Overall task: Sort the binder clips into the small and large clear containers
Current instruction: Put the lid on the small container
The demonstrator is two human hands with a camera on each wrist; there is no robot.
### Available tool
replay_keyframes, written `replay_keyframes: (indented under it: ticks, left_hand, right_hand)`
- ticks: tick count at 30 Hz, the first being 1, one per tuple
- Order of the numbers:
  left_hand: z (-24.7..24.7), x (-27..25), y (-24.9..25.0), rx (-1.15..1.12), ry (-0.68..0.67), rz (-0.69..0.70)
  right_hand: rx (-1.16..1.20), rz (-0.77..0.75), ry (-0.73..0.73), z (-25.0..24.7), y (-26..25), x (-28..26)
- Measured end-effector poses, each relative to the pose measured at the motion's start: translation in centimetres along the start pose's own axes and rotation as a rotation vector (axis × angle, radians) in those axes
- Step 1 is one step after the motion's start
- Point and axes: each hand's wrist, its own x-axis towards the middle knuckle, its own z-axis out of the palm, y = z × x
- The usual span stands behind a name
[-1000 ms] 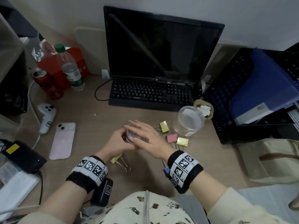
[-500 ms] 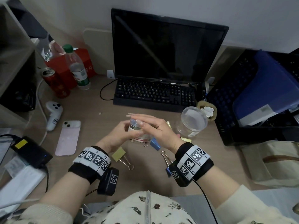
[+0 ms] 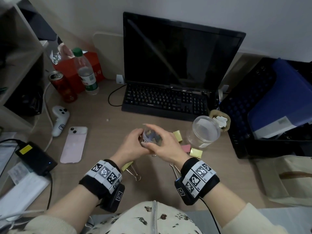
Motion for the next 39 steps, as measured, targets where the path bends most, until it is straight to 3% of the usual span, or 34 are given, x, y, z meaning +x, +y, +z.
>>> replay_keyframes:
  ticks: [8,11,15,20,27,30,34,39]
  left_hand:
    - [0.7,3.0,-0.3,0.069,-0.027,0.035]
    - [1.6,4.7,-1.2,0.012,-0.059,-0.016]
    - [1.8,7.1,-2.6,-0.091,-0.012,-0.159]
    - [1.0,10.3,-3.9,-0.077,0.051,-0.218]
    - [1.1,13.5,-6.6,-0.033,0.09,-0.262]
    - [1.2,13.5,-6.8,0.093,0.122,-0.312]
    - [0.8,13.0,-6.9,0.182,0.147,-0.349]
    - [0.0,11.0,-5.4,0.182,0.094,-0.33]
  right_hand:
    - [0.082,0.116,0.039,0.0,1.6,1.5]
    - [0.101,0.184,0.042,-0.7,2.7,2.1]
    - [-0.088,0.212,0.134,-2.7,5.6,2.5]
    - [-0.449,0.275,0.243,-6.3,9.7,2.7]
    - [-0.58,0.698,0.21,-9.3,12.7,2.7]
    - [-0.553,0.837,0.174,-9.9,13.4,3.0]
    - [-0.487,0.842,0.196,-10.3,13.7,3.3]
    - [-0.504,0.711,0.369,-10.4,11.5,2.5]
